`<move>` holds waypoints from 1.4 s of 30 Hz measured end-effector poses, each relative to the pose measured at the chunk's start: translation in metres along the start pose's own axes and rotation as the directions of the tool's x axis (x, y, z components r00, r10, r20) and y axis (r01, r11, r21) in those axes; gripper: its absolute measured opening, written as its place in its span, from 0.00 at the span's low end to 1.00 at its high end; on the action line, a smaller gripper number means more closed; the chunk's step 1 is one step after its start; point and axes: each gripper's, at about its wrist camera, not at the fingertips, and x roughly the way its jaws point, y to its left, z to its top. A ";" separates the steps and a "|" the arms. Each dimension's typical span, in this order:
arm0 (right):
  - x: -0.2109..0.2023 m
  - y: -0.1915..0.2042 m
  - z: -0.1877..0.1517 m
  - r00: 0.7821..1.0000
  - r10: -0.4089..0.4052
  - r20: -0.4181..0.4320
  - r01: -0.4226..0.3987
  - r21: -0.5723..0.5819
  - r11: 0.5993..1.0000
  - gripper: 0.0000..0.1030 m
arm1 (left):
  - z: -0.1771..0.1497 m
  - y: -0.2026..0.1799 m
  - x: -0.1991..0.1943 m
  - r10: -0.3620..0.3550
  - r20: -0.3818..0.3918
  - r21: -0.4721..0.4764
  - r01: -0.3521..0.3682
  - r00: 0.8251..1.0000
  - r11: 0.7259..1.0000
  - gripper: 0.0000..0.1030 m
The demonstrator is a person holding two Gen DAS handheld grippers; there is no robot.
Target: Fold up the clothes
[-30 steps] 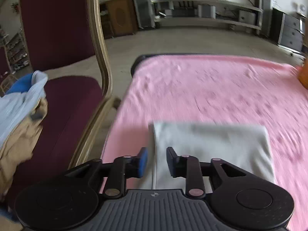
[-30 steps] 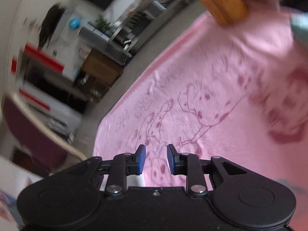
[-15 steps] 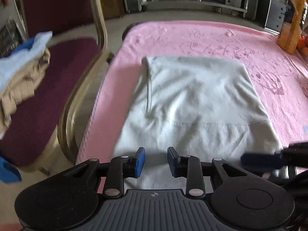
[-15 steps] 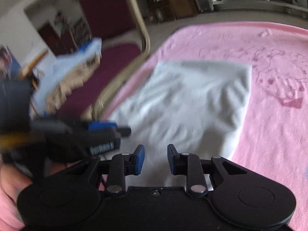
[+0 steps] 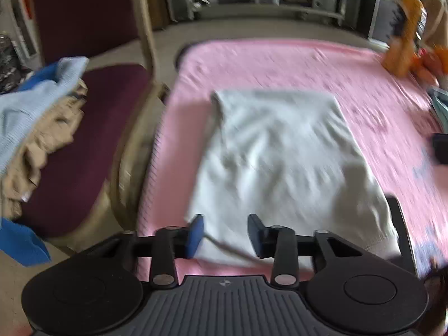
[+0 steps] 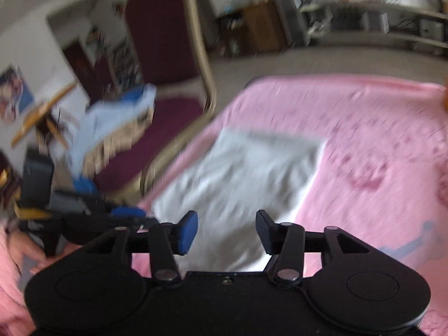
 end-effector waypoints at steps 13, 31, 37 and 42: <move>-0.038 -0.062 0.030 0.966 -0.131 0.222 0.100 0.147 0.984 0.52 | 0.038 -0.004 0.031 0.005 0.012 -0.058 -0.004 1.000 0.998 0.44; -0.042 -0.078 0.046 0.973 -0.184 0.141 0.173 0.085 0.981 0.59 | 0.037 -0.040 0.012 -0.072 0.073 0.086 0.065 0.995 0.994 0.48; -0.004 -0.086 0.071 0.961 -0.224 0.163 0.227 0.002 0.974 0.59 | 0.056 -0.053 0.035 -0.108 0.026 0.035 0.107 0.994 0.994 0.48; 0.041 -0.107 0.058 0.995 -0.062 0.081 0.048 0.167 0.985 0.59 | 0.057 -0.034 0.042 -0.035 0.006 -0.023 0.035 0.999 0.999 0.49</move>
